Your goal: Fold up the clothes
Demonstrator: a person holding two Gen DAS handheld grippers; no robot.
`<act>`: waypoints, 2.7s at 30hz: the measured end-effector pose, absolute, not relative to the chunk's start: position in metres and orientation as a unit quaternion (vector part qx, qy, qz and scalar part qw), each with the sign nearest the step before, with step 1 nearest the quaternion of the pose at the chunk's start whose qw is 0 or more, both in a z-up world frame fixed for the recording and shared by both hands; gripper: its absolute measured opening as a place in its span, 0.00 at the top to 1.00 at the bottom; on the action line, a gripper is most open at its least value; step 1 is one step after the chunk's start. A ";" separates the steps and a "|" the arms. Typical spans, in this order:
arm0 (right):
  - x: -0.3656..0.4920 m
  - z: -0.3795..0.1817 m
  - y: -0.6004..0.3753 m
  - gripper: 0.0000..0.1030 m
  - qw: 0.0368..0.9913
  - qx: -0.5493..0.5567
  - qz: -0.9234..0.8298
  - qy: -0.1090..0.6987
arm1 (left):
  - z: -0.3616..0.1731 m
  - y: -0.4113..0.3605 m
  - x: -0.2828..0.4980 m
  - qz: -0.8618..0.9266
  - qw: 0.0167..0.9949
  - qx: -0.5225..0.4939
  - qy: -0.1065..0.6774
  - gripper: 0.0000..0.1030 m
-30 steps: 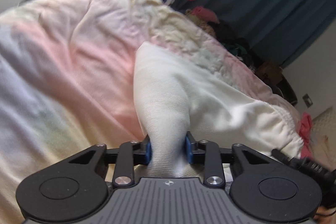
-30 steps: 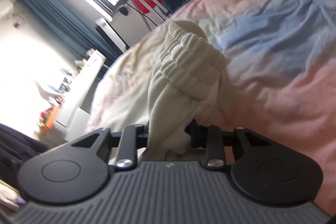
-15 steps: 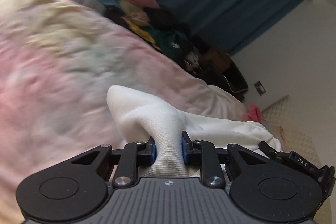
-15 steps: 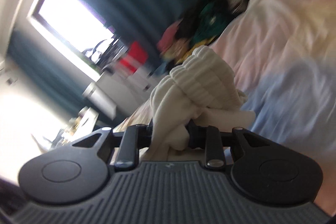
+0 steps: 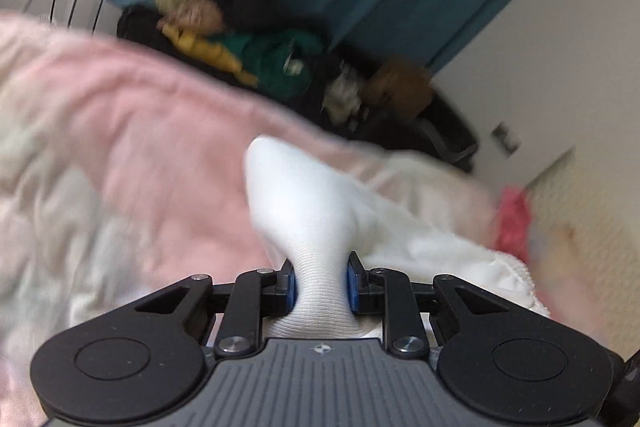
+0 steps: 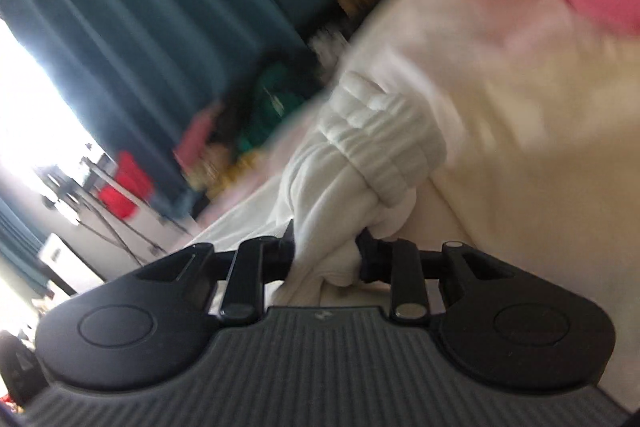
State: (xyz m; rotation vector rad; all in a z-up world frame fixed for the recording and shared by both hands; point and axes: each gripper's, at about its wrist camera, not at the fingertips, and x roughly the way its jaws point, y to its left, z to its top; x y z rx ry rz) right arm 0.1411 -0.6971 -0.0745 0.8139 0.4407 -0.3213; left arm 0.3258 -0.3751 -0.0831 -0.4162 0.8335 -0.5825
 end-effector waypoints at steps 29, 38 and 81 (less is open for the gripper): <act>-0.046 0.021 -0.561 0.61 0.908 0.316 -0.162 0.224 | 0.029 -0.292 0.101 -0.315 0.906 -0.046 0.279 0.18; -0.107 0.088 -0.487 0.00 0.955 0.212 -0.125 0.166 | 0.091 -0.265 0.012 -0.278 0.941 0.014 0.192 0.00; -0.100 -0.010 -0.395 0.00 0.963 0.095 -0.189 0.168 | 0.027 -0.205 -0.040 -0.261 0.941 0.016 0.215 0.00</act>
